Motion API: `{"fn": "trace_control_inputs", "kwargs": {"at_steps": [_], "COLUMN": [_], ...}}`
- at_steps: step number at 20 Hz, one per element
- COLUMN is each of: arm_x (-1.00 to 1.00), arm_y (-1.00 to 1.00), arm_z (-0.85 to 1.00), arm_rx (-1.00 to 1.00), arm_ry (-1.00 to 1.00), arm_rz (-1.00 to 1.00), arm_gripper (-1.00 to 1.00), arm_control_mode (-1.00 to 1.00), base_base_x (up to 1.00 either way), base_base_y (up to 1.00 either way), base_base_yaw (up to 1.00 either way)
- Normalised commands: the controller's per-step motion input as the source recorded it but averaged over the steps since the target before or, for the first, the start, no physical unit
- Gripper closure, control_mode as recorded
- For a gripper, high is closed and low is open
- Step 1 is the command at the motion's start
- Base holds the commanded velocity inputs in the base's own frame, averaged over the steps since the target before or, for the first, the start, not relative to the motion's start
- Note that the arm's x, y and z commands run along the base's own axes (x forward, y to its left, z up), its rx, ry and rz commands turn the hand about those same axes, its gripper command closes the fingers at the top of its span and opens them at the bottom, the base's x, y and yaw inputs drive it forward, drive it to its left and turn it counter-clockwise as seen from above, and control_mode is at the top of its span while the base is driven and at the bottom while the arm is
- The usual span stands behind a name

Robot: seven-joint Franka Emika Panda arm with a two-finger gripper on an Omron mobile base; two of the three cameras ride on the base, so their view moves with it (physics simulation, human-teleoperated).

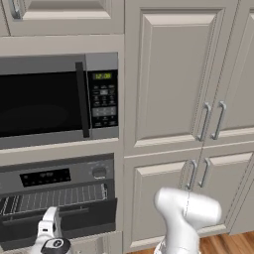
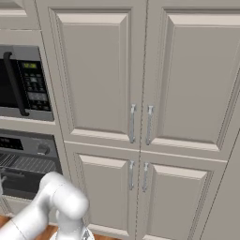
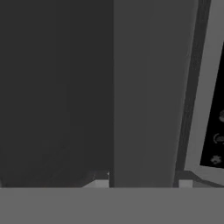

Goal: Take the fish from the oven and place it on the plate on the counter.

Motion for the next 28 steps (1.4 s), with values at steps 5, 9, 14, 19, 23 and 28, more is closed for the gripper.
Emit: {"fn": "trace_control_inputs", "kwargs": {"at_steps": [5, 9, 14, 19, 23, 28], "arm_x": [-0.74, -0.77, -0.78, -0.72, -0.59, -0.73], "arm_y": [0.00, 0.00, 0.00, 0.00, 0.02, 0.03], "arm_z": [-0.88, -0.93, -0.94, -0.96, -0.49, 0.27], "arm_rx": [0.00, 0.00, 0.00, 0.00, -0.01, 0.00], "arm_ry": [0.08, 0.06, 0.07, 0.08, 0.04, -0.05], "arm_rz": [0.00, 0.01, 0.01, 0.02, 0.06, 0.12], "arm_gripper": [1.00, 1.00, 1.00, 1.00, 1.00, 1.00], "arm_control_mode": [-1.00, -1.00, -1.00, -1.00, -1.00, -1.00], "base_base_x": [0.00, 0.00, 0.00, 0.00, 0.00, 0.00], "base_base_y": [0.00, 0.00, 0.00, 0.00, 0.00, 0.00], "base_base_yaw": [0.00, 0.00, 0.00, 0.00, 0.00, 0.00]}}
